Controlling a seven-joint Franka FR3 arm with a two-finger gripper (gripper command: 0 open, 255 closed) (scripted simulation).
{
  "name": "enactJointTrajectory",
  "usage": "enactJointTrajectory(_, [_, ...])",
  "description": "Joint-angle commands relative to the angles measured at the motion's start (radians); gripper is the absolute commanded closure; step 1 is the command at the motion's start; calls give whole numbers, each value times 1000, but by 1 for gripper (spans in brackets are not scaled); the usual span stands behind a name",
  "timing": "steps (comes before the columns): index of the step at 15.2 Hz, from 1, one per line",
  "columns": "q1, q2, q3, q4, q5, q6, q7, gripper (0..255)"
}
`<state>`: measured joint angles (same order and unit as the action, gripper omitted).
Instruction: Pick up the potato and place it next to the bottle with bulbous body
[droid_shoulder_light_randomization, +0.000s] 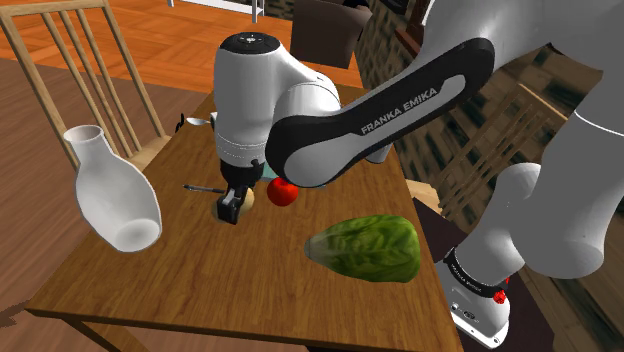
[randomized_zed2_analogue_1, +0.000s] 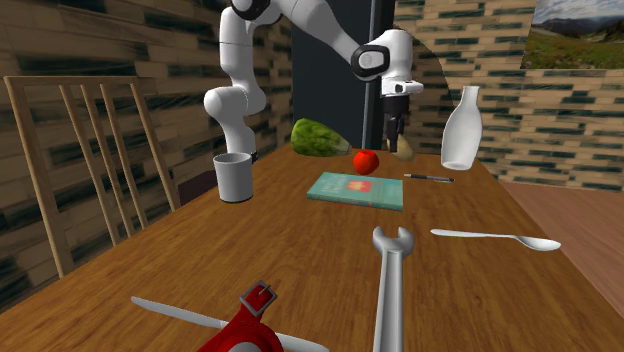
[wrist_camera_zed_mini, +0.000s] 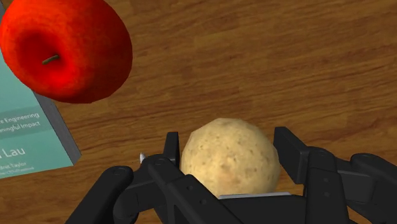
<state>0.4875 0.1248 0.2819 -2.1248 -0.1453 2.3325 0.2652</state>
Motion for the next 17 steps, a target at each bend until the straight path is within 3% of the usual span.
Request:
enactJointTrajectory(1, [1, 12, -1, -10, -8, 22, 6, 255])
enactJointTrajectory(4, [3, 40, -5, -25, -24, 63, 20, 255])
enactJointTrajectory(12, [3, 40, -5, -25, -24, 63, 20, 255])
enactJointTrajectory(13, [4, 41, -5, -23, -25, 62, 21, 0])
enactJointTrajectory(17, [4, 40, -5, -24, -24, 62, 21, 0])
